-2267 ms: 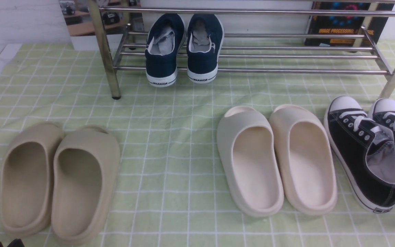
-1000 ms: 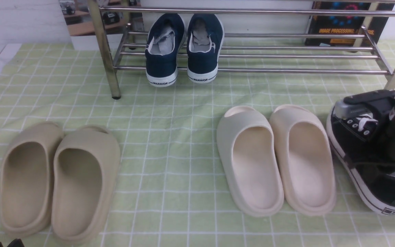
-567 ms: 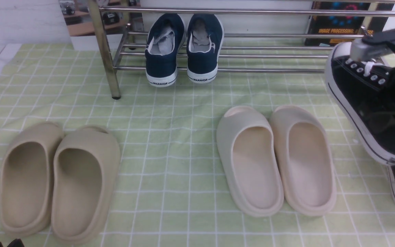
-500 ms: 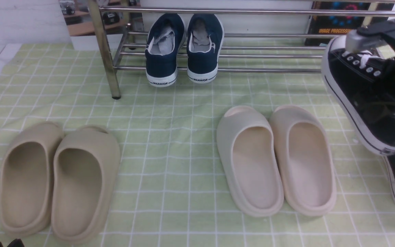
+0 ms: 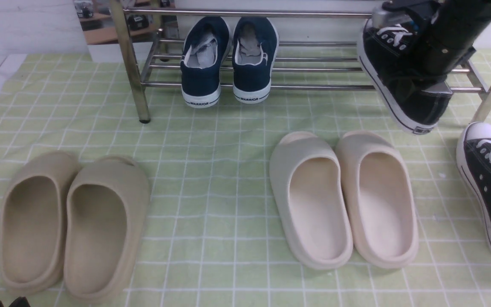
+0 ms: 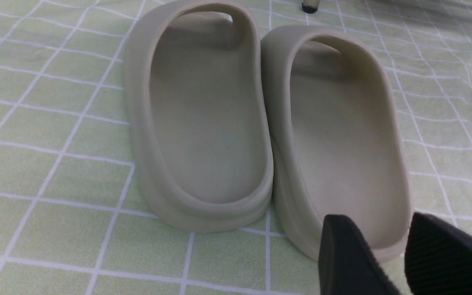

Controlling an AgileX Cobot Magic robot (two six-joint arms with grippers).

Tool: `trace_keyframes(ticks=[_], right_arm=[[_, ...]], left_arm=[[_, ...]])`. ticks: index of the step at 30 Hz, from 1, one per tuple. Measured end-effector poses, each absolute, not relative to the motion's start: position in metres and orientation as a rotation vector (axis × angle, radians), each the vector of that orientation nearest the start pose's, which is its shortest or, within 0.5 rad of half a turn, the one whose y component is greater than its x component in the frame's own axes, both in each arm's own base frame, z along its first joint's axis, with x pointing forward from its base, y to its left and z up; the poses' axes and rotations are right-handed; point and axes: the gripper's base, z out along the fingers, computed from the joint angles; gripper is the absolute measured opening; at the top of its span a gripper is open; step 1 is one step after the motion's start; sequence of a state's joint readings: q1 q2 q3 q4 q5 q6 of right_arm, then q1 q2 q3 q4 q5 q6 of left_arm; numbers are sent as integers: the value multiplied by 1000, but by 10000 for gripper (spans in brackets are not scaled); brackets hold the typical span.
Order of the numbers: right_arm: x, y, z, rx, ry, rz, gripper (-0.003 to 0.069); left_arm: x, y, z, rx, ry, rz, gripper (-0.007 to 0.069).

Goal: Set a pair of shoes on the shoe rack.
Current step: Use the right arm to put a shoe into the shoe rack

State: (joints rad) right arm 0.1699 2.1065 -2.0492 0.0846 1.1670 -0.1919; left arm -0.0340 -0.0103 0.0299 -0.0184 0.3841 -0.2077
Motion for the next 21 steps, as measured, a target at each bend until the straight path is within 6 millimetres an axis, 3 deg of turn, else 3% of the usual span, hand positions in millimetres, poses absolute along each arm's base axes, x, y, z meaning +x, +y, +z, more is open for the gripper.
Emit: trace_keyframes(ticks=[8,17,21], right_arm=[[492,88,279,-467,2610,58,14],[501,91,266,-460,2589,66,32],[504,91,270,-453,2546,53,139]], left_arm=[[52,-2,169,-175,1883,-183,238],[52,-2,169,-175,1883,-183,238],[52,-2,169,-175,1883,-183,238]])
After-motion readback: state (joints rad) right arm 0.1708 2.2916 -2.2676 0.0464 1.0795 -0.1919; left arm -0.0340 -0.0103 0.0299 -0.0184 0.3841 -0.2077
